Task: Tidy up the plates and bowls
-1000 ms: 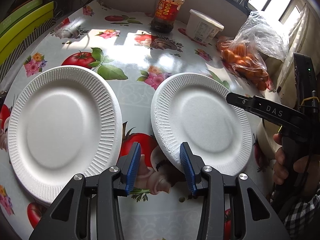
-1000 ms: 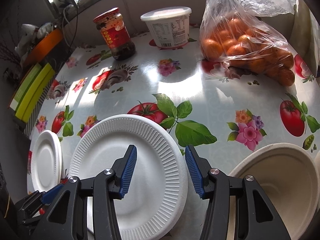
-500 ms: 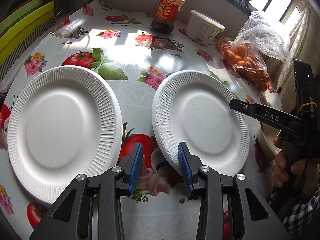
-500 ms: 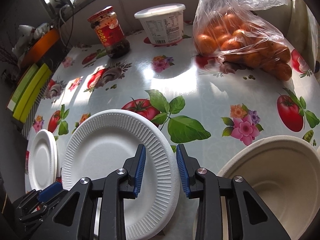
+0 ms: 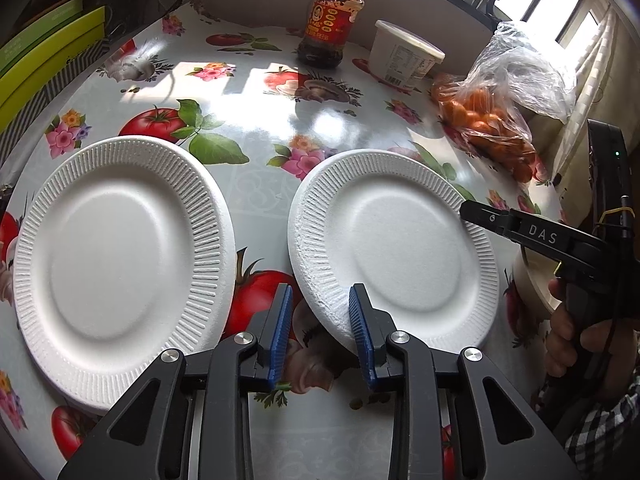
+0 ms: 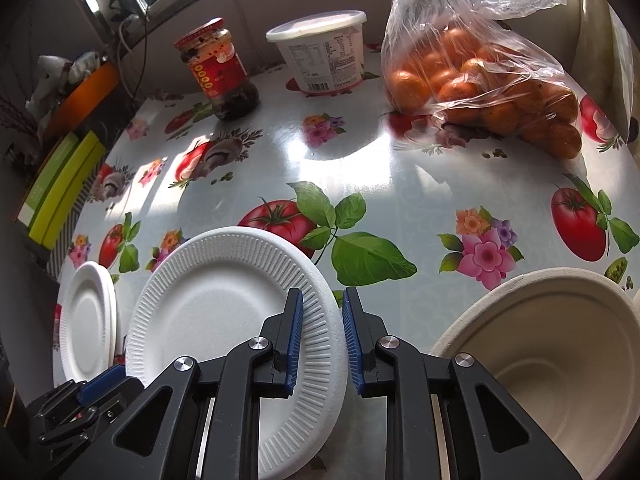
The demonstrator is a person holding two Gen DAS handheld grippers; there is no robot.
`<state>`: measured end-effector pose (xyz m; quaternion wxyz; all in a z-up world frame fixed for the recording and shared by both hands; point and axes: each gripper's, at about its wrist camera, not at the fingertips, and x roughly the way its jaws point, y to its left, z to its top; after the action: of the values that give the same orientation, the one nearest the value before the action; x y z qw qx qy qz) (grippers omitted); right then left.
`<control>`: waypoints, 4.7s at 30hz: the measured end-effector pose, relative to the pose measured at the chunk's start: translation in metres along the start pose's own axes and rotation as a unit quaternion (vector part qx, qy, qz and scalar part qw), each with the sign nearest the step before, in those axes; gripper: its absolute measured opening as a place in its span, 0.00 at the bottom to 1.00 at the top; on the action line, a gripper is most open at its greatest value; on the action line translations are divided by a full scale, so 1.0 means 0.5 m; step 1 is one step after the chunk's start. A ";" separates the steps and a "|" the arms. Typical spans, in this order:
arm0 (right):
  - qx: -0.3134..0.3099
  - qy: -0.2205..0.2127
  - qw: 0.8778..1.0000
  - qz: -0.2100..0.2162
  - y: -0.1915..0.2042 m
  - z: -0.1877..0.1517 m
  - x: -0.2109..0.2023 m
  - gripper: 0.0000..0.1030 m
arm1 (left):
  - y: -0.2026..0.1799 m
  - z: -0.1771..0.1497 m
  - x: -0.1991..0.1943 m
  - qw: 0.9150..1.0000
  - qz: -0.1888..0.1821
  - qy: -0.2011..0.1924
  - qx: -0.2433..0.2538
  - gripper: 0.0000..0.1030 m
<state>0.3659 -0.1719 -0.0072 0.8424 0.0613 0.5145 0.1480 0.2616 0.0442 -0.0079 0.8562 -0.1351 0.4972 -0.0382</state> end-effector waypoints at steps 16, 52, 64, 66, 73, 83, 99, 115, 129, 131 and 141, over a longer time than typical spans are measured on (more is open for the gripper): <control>0.012 -0.005 1.000 0.019 -0.012 -0.006 -0.005 0.17 | -0.008 0.001 -0.007 1.000 0.004 -0.011 0.003 0.27; 0.026 -0.032 0.998 0.057 -0.012 -0.022 -0.064 0.17 | -0.016 -0.014 -0.065 0.999 0.017 -0.044 0.011 0.27; 0.018 -0.042 0.997 0.058 0.004 -0.033 -0.096 0.17 | -0.013 -0.030 -0.097 0.998 0.014 -0.058 0.009 0.27; 0.017 -0.043 0.997 0.059 0.009 -0.035 -0.100 0.17 | -0.010 -0.032 -0.103 0.998 0.014 -0.061 0.007 0.27; 0.008 -0.045 0.997 0.062 0.030 -0.045 -0.110 0.17 | 0.006 -0.042 -0.120 0.998 0.016 -0.068 0.000 0.27; -0.006 -0.045 0.997 0.069 0.070 -0.053 -0.114 0.17 | 0.039 -0.056 -0.147 0.996 0.021 -0.080 -0.012 0.27; -0.029 -0.041 0.995 0.087 0.148 -0.068 -0.098 0.17 | 0.110 -0.069 -0.182 0.994 0.035 -0.097 -0.036 0.27; -0.052 -0.025 0.993 0.107 0.224 -0.066 -0.058 0.17 | 0.181 -0.073 -0.196 0.991 0.056 -0.101 -0.063 0.27; -0.073 -0.015 0.990 0.118 0.284 -0.054 -0.024 0.17 | 0.236 -0.069 -0.202 0.989 0.073 -0.105 -0.080 0.27; -0.076 -0.012 0.990 0.121 0.294 -0.054 -0.015 0.17 | 0.245 -0.068 -0.201 0.988 0.079 -0.104 -0.082 0.27; -0.091 0.001 0.988 0.128 0.338 -0.047 0.028 0.17 | 0.290 -0.057 -0.188 0.986 0.097 -0.099 -0.092 0.27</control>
<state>0.3197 -0.0086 0.0132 0.8182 0.0498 0.4877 0.3005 0.1800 0.1968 0.0188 0.8845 -0.1678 0.4225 0.1048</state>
